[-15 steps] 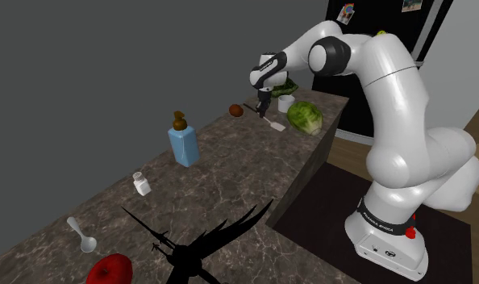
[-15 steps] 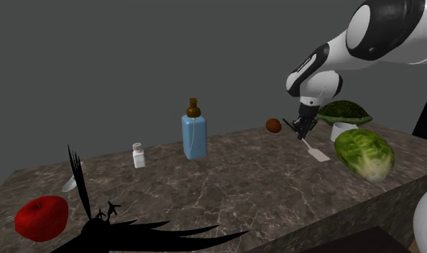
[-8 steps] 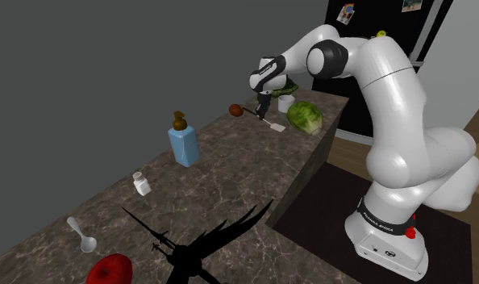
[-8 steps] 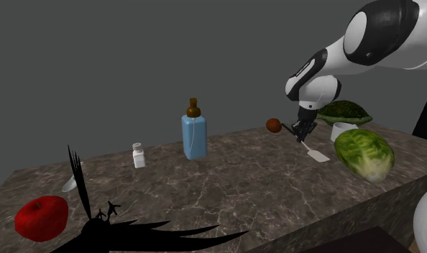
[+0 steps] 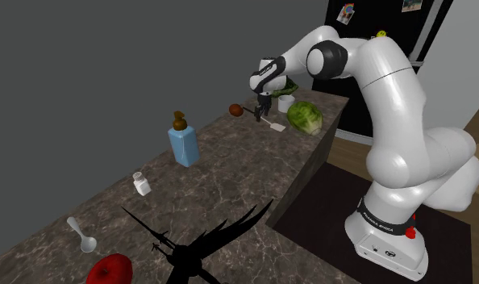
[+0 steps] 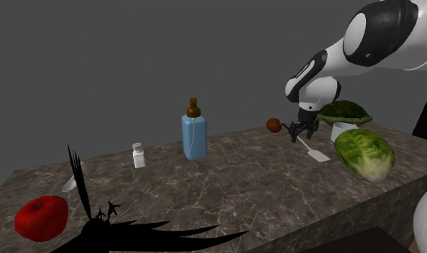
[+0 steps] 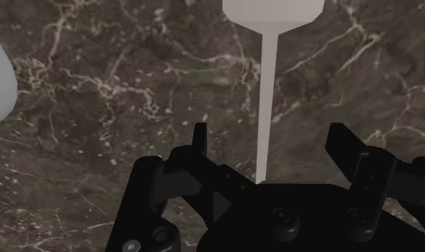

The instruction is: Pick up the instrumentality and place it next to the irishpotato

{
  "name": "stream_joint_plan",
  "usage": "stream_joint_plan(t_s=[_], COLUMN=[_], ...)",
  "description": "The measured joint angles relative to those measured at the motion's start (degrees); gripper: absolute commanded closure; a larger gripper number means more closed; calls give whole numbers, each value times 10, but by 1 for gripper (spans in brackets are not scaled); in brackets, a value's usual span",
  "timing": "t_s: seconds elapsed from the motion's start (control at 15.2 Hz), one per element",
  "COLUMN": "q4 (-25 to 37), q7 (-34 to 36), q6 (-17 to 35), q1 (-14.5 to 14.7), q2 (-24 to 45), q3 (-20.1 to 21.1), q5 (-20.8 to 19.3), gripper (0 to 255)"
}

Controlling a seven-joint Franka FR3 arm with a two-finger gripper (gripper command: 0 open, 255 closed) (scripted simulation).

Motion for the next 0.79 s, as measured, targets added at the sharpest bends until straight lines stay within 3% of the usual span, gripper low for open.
stream_joint_plan(t_s=[0.4,0.79], q4=[-13,-10], q7=[1,0], q6=[-35,-41], q1=[-1,-2], q2=[-48,-51], q3=[0,0], q5=[0,1], gripper=[0,0])
